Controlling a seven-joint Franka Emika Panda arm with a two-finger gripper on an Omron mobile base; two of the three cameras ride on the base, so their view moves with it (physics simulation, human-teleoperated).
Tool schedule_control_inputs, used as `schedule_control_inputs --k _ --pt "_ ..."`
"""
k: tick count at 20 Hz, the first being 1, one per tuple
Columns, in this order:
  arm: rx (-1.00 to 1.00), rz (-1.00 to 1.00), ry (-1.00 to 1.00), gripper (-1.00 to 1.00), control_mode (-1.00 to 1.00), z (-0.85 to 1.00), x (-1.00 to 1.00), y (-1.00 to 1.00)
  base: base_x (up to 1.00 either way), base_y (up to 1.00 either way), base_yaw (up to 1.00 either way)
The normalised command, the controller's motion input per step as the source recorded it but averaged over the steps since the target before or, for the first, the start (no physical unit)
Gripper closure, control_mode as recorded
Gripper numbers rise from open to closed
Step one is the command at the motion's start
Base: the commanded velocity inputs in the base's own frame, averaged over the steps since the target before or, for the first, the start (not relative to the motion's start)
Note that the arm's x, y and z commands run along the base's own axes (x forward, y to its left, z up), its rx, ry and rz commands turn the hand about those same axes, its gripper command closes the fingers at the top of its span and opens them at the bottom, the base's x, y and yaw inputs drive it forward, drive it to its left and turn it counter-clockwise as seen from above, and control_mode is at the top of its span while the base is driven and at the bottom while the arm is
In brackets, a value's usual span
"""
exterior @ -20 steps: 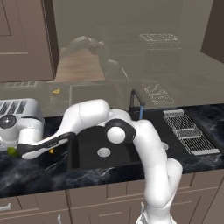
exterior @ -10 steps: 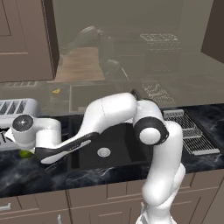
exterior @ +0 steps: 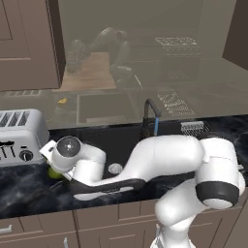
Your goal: Turn on the sink faucet. Then move the lime from the counter to the sink. Turn off the sink. Move the vegetable from the sink to the pot next to the stove. Finally move the pot to the front left burner.
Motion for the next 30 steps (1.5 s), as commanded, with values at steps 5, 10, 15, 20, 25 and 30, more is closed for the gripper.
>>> schedule_control_inputs --k 5,10,15,20,25,30 --pt "0.13 -0.1 0.06 1.0 -1.0 0.34 0.0 -1.0 0.0 0.0 0.0" --pt "0.1 -0.05 0.1 1.0 -1.0 0.21 0.12 -0.95 0.0 0.0 0.0" --pt "0.01 0.0 0.08 1.0 -1.0 0.16 0.27 -0.72 0.0 0.0 0.0" --pt "-0.02 0.0 0.07 1.0 -1.0 0.06 0.17 -0.33 0.0 0.0 0.0" --pt "-0.04 0.0 -0.03 1.0 -1.0 -0.07 0.26 -0.23 0.0 0.0 0.0" --pt "-0.15 0.04 -0.01 1.0 -1.0 0.01 0.39 -0.3 0.0 0.0 0.0"
